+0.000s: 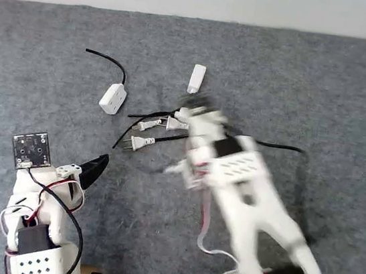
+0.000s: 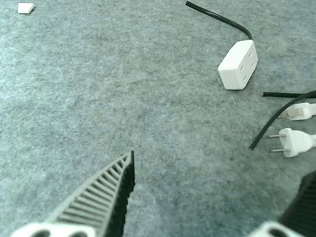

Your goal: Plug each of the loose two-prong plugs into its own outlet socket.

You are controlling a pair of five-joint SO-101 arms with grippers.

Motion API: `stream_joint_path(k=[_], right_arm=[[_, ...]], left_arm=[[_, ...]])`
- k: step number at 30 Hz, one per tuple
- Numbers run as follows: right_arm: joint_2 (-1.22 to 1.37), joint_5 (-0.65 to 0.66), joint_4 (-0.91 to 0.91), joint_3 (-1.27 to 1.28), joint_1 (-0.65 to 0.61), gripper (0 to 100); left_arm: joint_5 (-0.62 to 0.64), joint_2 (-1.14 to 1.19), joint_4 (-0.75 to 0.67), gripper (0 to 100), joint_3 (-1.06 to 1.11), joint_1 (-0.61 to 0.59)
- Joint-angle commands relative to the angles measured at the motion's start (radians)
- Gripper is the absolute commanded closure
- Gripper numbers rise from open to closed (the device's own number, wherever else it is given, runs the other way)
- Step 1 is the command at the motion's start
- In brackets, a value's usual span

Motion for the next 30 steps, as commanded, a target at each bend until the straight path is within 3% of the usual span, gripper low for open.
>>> stream_joint_path(k=[1, 12, 16, 21, 30], right_arm=[[-0.208, 0.012, 0.047, -0.014, 0.217, 99.0], [-0.332, 0.152, 0.079, -0.009, 0.952, 99.0], [-0.332, 0.21, -0.03, 0.034, 1.182, 98.9], [-0.332, 0.284, -0.251, 0.189, 1.345, 98.8], [-0.331, 0.324, -0.515, 0.347, 1.511, 98.7]], left_arm=[[-0.006, -0.003, -0.026, 53, -0.01, 0.005], [-0.008, -0.002, -0.026, 53, -0.001, 0.018], [-0.008, 0.0, -0.02, 53, 0.001, 0.029], [-0.008, 0.002, -0.015, 53, 0.001, 0.029], [-0.003, 0.002, 0.017, 53, -0.007, 0.029]])
